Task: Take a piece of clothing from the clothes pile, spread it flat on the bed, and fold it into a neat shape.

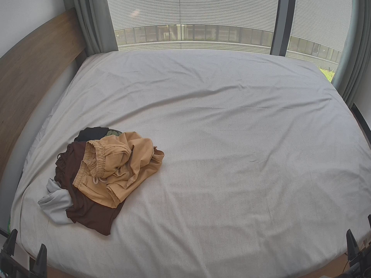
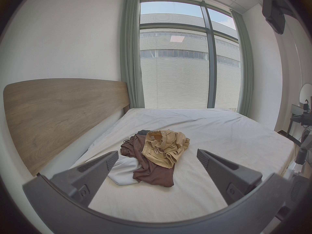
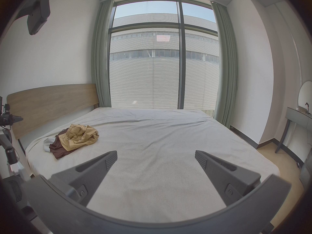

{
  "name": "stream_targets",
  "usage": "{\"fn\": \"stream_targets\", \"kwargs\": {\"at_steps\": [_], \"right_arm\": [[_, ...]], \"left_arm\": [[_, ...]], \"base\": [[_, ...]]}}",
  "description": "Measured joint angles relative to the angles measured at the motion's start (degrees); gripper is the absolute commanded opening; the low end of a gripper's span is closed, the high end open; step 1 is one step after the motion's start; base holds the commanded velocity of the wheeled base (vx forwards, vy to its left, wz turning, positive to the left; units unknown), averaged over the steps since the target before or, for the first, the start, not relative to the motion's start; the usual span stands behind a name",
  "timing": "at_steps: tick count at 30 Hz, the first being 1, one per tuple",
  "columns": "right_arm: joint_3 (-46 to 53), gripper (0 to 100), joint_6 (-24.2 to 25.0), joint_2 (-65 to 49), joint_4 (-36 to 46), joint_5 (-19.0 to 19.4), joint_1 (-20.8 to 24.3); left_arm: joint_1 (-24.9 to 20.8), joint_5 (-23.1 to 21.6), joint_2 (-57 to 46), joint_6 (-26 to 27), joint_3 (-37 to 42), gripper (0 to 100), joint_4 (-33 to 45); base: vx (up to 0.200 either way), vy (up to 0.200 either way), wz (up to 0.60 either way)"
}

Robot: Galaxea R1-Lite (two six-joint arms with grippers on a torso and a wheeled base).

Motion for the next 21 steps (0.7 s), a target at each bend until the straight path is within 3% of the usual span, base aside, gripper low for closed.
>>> {"fn": "stream_targets", "kwargs": {"at_steps": [21], "right_arm": [[0.0, 100, 0.5, 0.0, 0.0, -0.5, 0.0]], "left_arm": [[-0.1, -1.5, 0.1, 1.2, -1.0, 100, -1.7]], "base": [[0.0, 0.0, 0.0]]}}
